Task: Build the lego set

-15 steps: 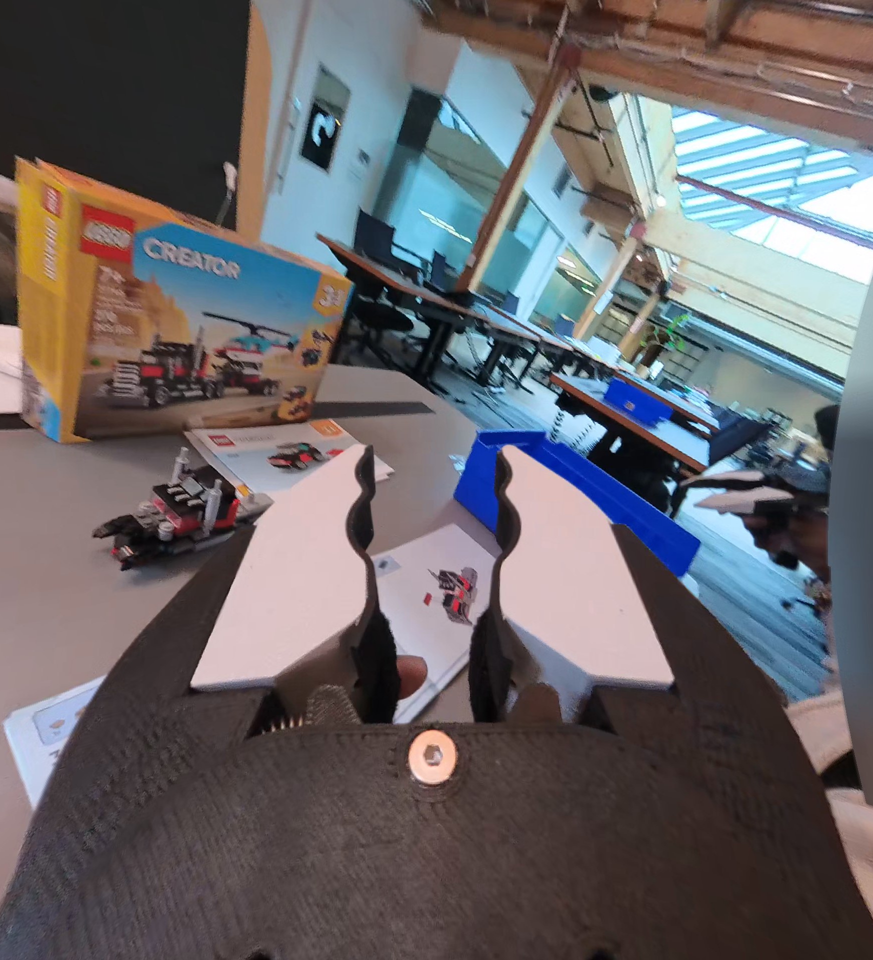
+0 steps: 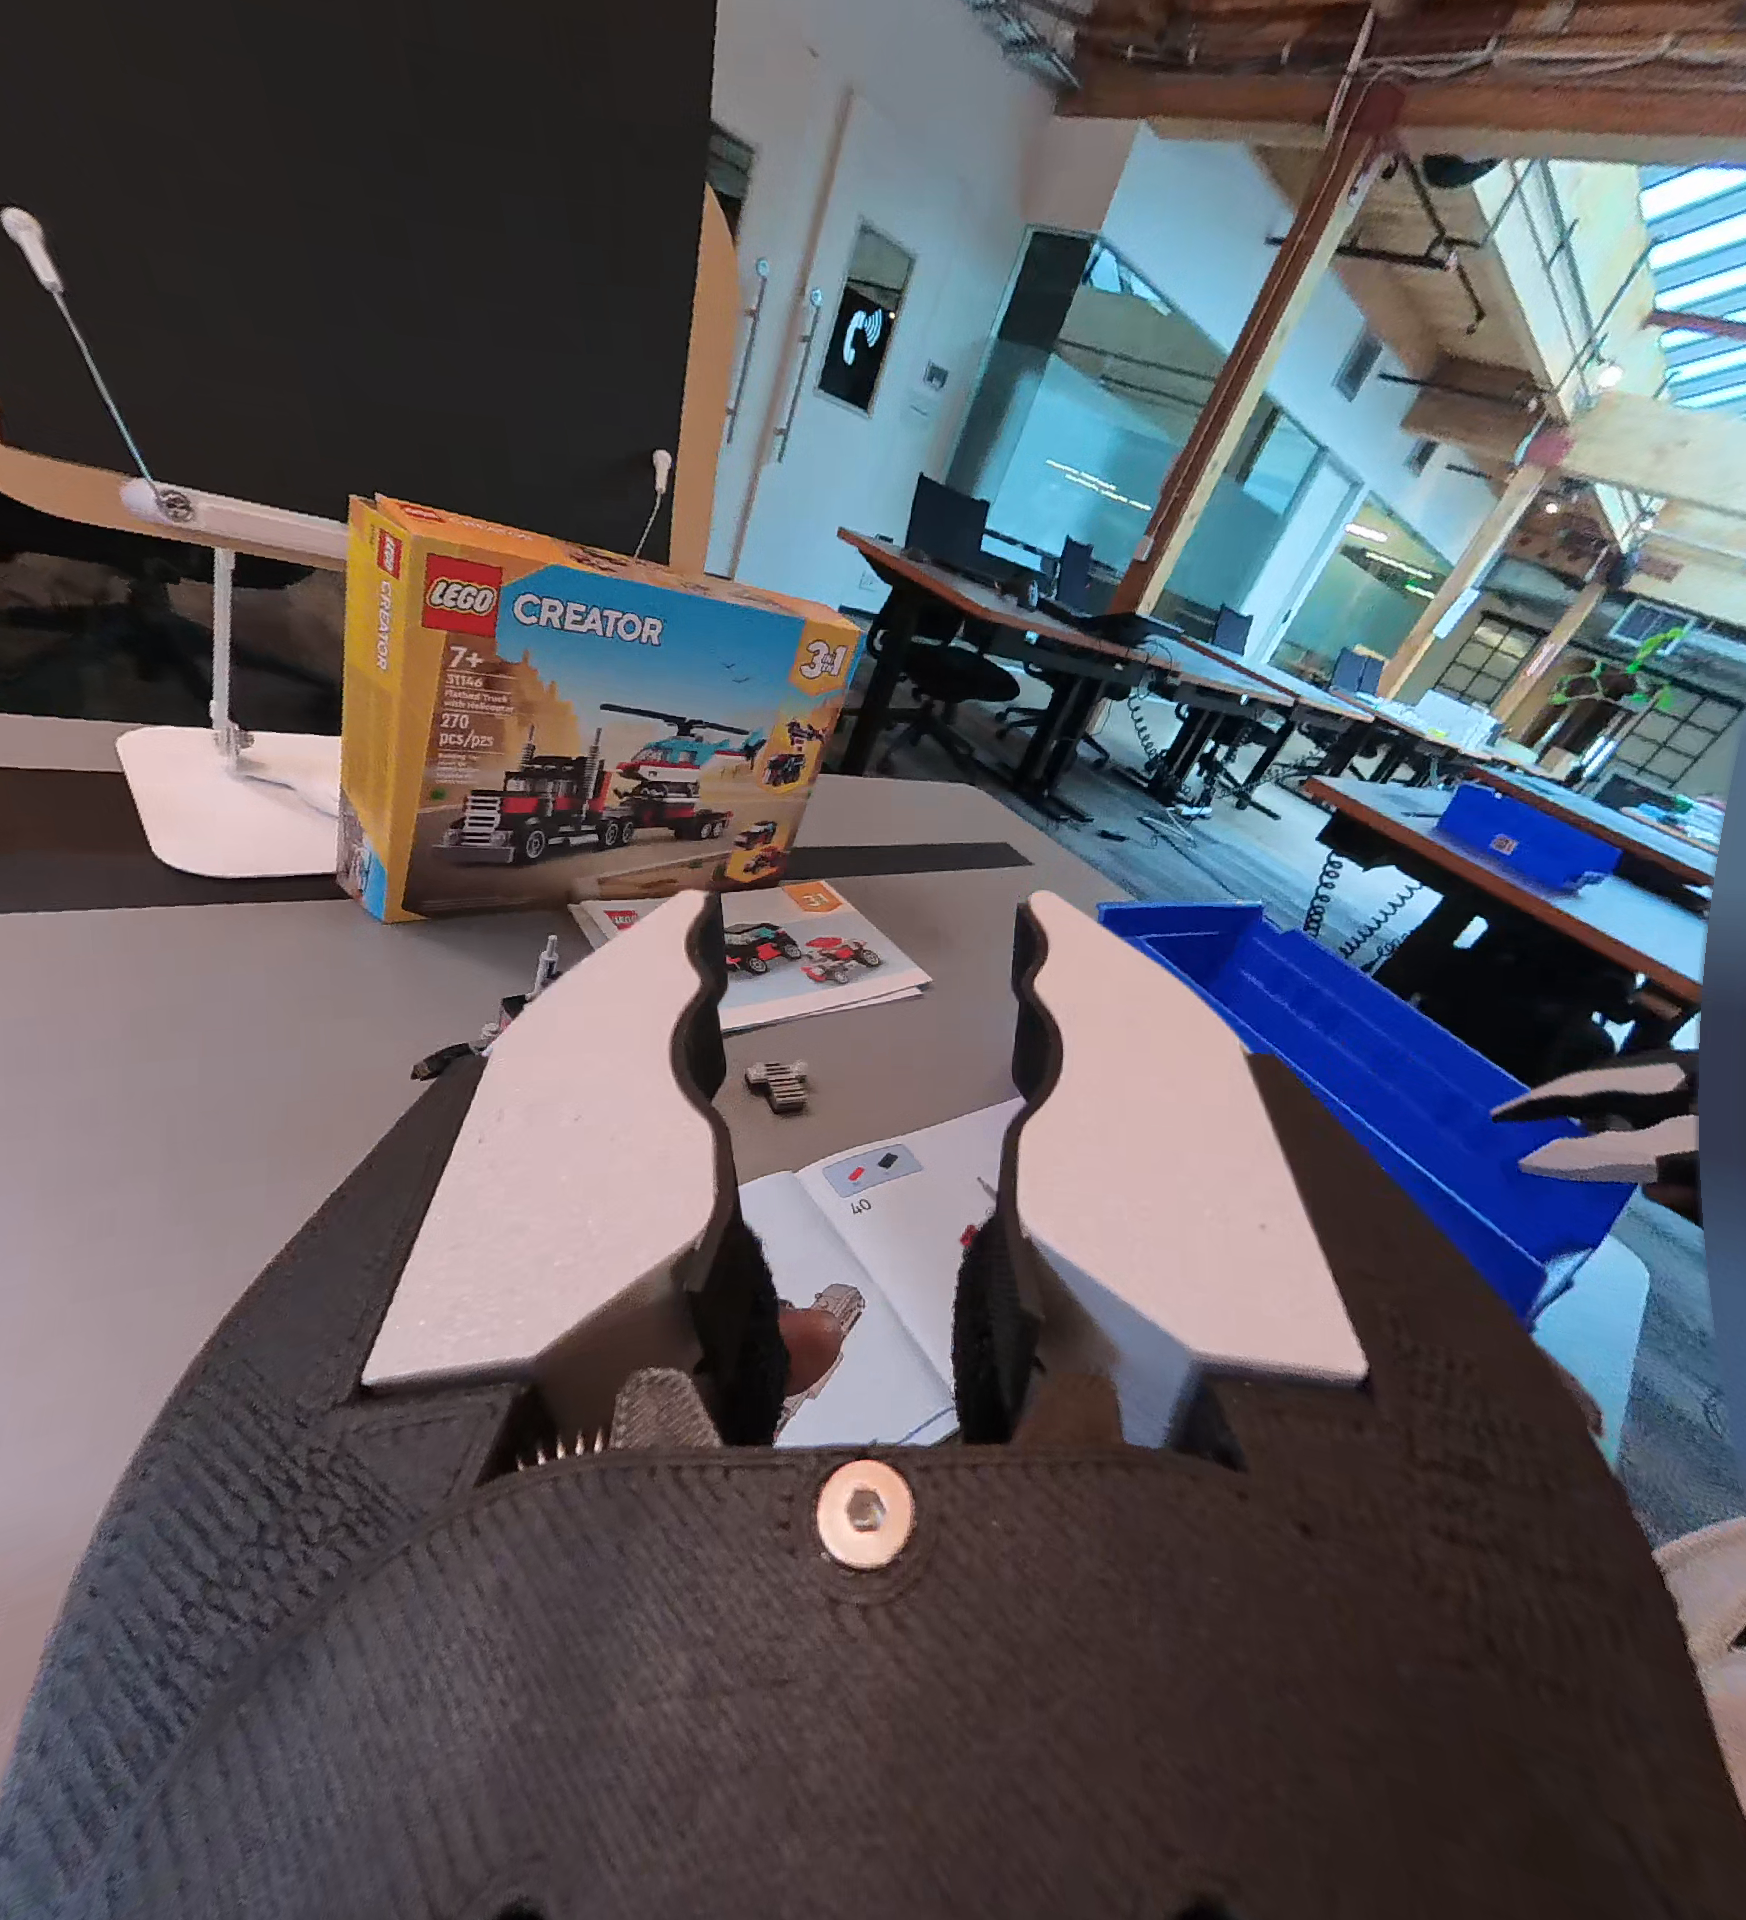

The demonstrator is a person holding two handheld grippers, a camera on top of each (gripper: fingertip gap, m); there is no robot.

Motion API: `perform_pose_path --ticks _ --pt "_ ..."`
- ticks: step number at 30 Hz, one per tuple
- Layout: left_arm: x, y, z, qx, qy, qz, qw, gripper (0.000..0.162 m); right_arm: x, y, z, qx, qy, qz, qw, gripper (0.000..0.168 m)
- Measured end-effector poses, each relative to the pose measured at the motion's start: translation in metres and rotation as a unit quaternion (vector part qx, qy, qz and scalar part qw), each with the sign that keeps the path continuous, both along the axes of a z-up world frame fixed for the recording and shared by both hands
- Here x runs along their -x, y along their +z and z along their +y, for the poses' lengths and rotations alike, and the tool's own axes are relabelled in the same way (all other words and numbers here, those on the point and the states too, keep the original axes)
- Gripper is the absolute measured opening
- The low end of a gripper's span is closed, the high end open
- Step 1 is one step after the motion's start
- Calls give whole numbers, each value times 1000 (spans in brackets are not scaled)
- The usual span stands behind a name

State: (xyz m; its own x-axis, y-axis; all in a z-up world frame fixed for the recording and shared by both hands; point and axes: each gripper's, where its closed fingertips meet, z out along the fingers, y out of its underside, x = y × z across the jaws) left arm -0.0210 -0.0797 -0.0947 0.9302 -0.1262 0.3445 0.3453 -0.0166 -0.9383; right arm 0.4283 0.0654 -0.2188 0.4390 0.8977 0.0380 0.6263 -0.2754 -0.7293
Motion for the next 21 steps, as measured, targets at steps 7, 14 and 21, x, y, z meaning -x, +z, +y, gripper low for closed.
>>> perform_pose_path --ticks 7,14,21 --pt "3 -12 12 39 11 48 998 53 30 -12 -18 5 44 -78 996 7" --pt "5 -20 17 51 -3 59 997 53 48 -72 0 64 38 -185 980 6" --pt "13 -28 13 54 3 47 997 52 56 -88 0 87 79 -197 973 14"
